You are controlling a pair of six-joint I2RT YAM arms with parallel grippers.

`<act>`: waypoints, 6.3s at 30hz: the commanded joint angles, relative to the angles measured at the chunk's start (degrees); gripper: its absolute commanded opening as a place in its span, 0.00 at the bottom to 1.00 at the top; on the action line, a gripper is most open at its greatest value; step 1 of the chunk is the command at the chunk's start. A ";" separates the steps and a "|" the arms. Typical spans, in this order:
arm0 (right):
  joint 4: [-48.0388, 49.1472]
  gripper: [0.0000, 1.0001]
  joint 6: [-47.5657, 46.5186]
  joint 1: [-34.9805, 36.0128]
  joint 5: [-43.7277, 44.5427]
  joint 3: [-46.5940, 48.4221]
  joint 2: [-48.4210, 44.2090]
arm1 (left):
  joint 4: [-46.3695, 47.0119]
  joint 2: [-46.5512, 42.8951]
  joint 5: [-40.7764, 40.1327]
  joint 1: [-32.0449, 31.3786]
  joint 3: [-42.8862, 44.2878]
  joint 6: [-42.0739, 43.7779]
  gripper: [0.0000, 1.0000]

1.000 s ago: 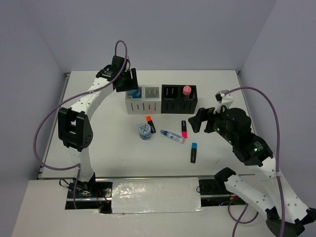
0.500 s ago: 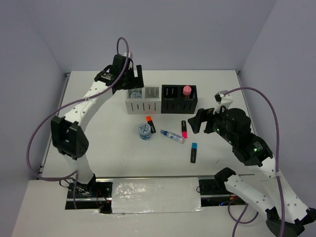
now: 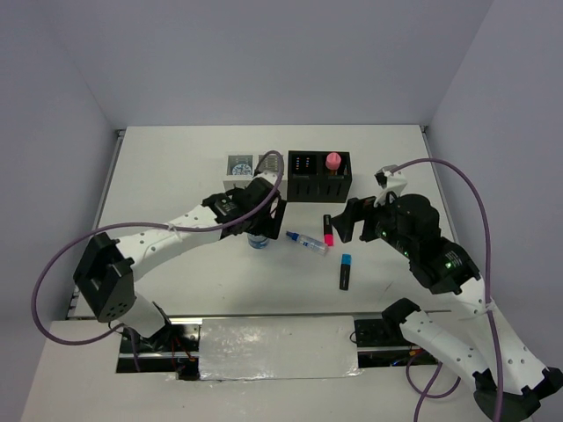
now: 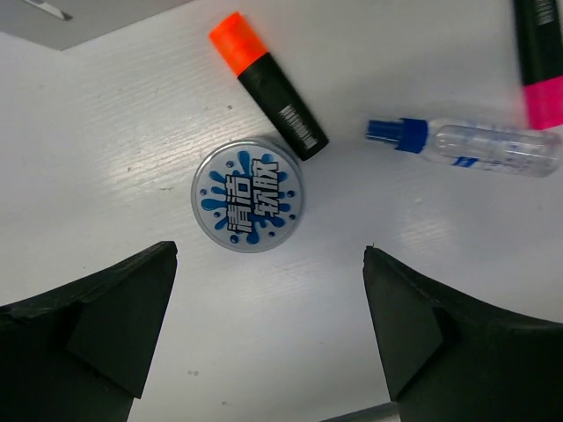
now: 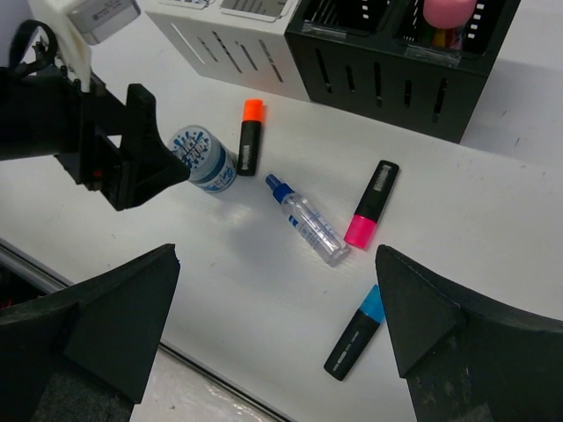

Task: Sort the stationery into containers
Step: Pick up the stationery from the center of the board, then place the stationery in the storage box, then pick up the stationery from the center of the board, then place the stationery in the storage box.

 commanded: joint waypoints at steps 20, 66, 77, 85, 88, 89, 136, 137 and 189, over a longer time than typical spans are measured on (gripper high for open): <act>3.58 1.00 -0.92 -0.05 -2.52 -2.16 0.17 | 7.51 9.00 0.65 4.90 -2.91 1.23 0.99; 6.48 1.00 -1.10 -0.05 -1.90 -3.92 1.49 | 6.45 12.16 13.67 27.14 27.68 3.78 0.00; 6.65 1.00 -1.36 -0.05 -3.31 -4.10 1.41 | 6.19 15.67 12.26 27.23 27.93 4.22 0.00; 6.83 1.00 -1.36 -0.05 -3.57 -4.27 1.41 | 3.12 18.05 10.06 27.23 29.69 4.22 0.03; 6.92 1.00 -1.45 -0.05 -3.75 -4.36 1.32 | 2.59 18.66 10.23 27.23 30.22 4.49 0.11; 6.92 1.00 -1.45 -0.05 -3.83 -4.45 1.32 | 2.41 19.01 10.24 27.23 30.66 4.57 0.19; 12.81 0.77 -14.11 6.27 -0.59 -1.73 48.51 | -7.17 -35.12 13.13 26.88 -12.40 9.94 0.99; 13.07 0.76 -14.11 6.71 -0.15 -1.55 49.91 | -6.39 -34.69 13.14 26.79 -13.10 9.85 0.99; 49.19 0.00 14.46 16.65 -26.33 -15.70 8.96 | 50.31 -29.32 46.36 10.44 -21.02 -17.31 0.54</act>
